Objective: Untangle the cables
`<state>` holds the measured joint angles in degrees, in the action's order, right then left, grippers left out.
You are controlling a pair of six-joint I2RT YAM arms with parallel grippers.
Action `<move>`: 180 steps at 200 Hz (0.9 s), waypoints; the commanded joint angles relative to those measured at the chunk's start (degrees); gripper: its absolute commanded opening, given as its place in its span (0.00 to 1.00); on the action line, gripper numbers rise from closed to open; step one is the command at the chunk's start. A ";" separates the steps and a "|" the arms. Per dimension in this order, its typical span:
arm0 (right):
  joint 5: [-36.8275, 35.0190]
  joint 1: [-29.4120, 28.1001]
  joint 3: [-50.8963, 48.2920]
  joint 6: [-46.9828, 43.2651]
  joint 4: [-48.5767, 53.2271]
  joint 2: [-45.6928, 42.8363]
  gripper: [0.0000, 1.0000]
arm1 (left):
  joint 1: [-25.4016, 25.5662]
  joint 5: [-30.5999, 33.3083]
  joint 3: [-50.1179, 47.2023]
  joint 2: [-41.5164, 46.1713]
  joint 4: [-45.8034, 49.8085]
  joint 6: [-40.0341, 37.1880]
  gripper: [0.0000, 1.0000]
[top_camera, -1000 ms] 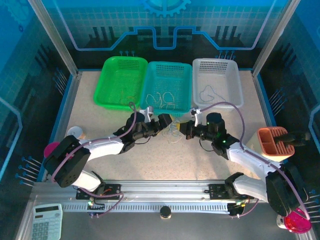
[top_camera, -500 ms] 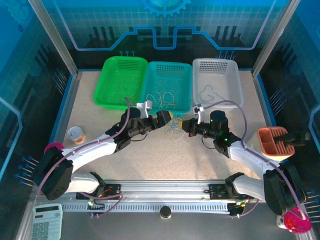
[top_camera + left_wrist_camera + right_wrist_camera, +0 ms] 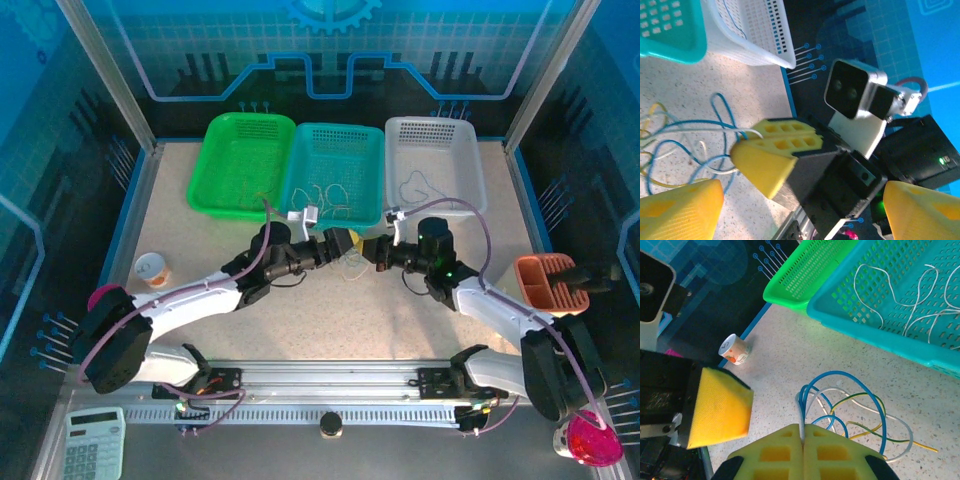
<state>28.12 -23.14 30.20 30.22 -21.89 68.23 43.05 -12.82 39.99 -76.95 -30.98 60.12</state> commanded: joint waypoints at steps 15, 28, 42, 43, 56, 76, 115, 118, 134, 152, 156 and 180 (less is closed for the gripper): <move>1.13 0.79 1.84 -1.10 -0.95 1.20 0.00 | 1.87 3.05 0.79 -1.44 -3.86 1.54 0.85; 1.31 0.82 1.67 -0.96 -1.29 1.23 0.00 | 1.94 3.23 1.12 -2.27 -4.34 1.76 0.85; 1.59 0.81 1.41 -0.71 -1.56 1.12 0.00 | 2.00 3.42 1.61 -3.05 -4.68 1.83 0.85; 1.63 0.86 1.34 -0.70 -1.57 1.03 0.00 | 1.98 3.42 1.64 -3.08 -4.69 1.88 0.85; 1.67 0.81 1.19 -0.69 -1.45 0.73 0.00 | 1.96 3.76 2.02 -3.73 -4.95 1.76 0.85; 1.65 0.81 0.84 -0.77 -0.97 -0.14 0.00 | 1.95 4.70 2.64 -4.39 -5.14 1.25 0.85; 1.90 0.75 0.13 -0.86 -0.35 -1.43 0.00 | 1.95 5.75 3.94 -5.96 -6.14 0.62 0.86; 1.93 0.74 0.11 -0.86 -0.35 -1.43 0.00 | 1.95 5.78 4.03 -6.10 -6.25 0.66 0.86; 2.18 0.63 -0.20 -0.62 -0.60 -1.28 0.00 | 1.95 5.91 4.35 -6.88 -6.88 0.79 0.86; 2.23 0.31 -0.56 -0.53 -0.94 -1.00 0.00 | 1.95 6.34 4.41 -7.48 -7.58 0.80 0.85; 2.22 0.21 -0.63 -0.51 -1.04 -0.99 0.00 | 1.94 6.58 4.43 -7.58 -7.68 0.73 0.86; 1.94 0.00 -1.39 -0.51 -1.17 -1.24 0.00 | 1.89 8.02 3.91 -7.20 -8.06 -0.10 0.85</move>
<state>29.15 -23.14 30.17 30.02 -21.96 67.77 44.75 -7.27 42.74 -83.88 -36.38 61.52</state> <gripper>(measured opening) 0.054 0.855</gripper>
